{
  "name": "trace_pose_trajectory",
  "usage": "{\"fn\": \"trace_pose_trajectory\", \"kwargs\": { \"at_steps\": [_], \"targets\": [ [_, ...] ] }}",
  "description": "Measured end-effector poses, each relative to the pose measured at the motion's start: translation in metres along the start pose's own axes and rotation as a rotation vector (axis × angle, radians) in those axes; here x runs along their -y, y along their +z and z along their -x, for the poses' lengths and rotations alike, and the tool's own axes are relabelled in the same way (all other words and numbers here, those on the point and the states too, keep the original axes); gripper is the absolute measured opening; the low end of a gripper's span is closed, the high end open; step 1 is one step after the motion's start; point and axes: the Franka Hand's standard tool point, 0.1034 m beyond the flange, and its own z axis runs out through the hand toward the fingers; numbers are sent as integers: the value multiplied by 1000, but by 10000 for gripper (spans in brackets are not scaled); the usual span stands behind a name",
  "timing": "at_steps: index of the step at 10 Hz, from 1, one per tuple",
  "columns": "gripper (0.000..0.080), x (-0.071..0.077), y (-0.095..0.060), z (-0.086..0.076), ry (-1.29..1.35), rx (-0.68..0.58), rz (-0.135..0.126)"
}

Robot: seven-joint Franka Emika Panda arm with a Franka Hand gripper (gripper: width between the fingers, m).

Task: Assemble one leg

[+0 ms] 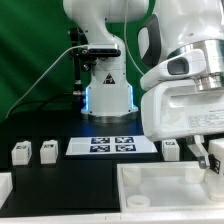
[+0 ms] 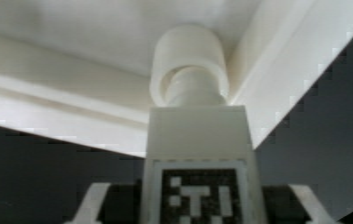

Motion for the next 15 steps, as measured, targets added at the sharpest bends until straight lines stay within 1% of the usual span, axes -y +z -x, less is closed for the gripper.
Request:
{"fn": "trace_pose_trajectory", "kwargs": {
  "at_steps": [2, 4, 5, 9, 10, 11, 12, 13, 15],
  "targets": [
    [292, -1, 3, -2, 1, -29, 6],
    [292, -4, 7, -2, 4, -118, 25],
    [292, -4, 7, -4, 4, -146, 30],
    [292, -9, 6, -3, -5, -152, 35],
    [349, -9, 7, -3, -5, -151, 35],
    [349, -9, 7, -3, -5, -150, 35],
    [544, -9, 7, -3, -6, -150, 35],
    [630, -9, 7, -3, -6, -150, 35],
    [646, -9, 7, -3, -6, -150, 35]
  ]
}}
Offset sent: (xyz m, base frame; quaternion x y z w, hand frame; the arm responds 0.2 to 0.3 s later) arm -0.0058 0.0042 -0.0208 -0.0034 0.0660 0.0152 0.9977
